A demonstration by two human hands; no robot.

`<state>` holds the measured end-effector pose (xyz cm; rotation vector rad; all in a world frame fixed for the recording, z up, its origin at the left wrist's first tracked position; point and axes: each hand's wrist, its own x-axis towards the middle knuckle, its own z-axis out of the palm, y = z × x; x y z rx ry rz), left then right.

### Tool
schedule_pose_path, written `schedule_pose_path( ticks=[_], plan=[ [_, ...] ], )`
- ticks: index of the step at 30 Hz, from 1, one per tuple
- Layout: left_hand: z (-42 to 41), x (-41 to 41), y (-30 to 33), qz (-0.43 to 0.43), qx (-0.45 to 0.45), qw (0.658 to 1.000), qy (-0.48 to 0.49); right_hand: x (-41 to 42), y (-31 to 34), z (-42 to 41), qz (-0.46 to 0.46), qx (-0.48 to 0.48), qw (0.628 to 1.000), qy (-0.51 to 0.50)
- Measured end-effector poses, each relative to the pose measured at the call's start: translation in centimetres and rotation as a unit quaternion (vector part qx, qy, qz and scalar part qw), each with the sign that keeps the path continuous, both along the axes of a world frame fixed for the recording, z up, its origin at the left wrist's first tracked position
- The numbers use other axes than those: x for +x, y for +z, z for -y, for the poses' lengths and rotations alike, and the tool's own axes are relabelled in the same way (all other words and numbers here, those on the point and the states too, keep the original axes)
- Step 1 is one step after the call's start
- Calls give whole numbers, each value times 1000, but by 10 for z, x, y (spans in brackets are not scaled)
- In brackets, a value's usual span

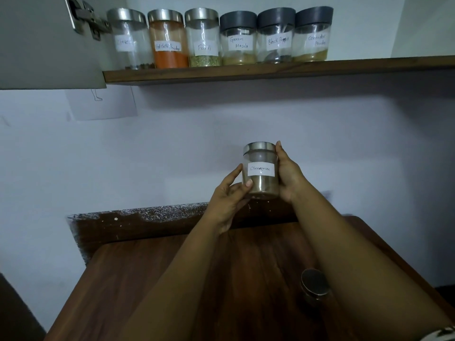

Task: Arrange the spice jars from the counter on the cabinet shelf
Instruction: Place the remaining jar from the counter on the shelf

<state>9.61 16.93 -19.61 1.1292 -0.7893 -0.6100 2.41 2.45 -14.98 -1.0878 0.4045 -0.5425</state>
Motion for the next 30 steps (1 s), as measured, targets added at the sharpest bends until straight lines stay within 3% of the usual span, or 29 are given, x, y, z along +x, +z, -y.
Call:
schedule_pose_path(
  ticks=[5,11,21,30],
  plan=[
    [-1,-8,5,9,-7,1000,9,-5,6,-2,-14,-29,999,-13],
    [-2,-11,13,1,-28,999,19,-14,-4,-7,62,29,996,52],
    [2,-21,15,-18,-69,997,25,-18,-7,-9,82,30,996,17],
    [4,-26,27,92,1,995,24,-26,2,-10,81,1,996,-45]
  ],
)
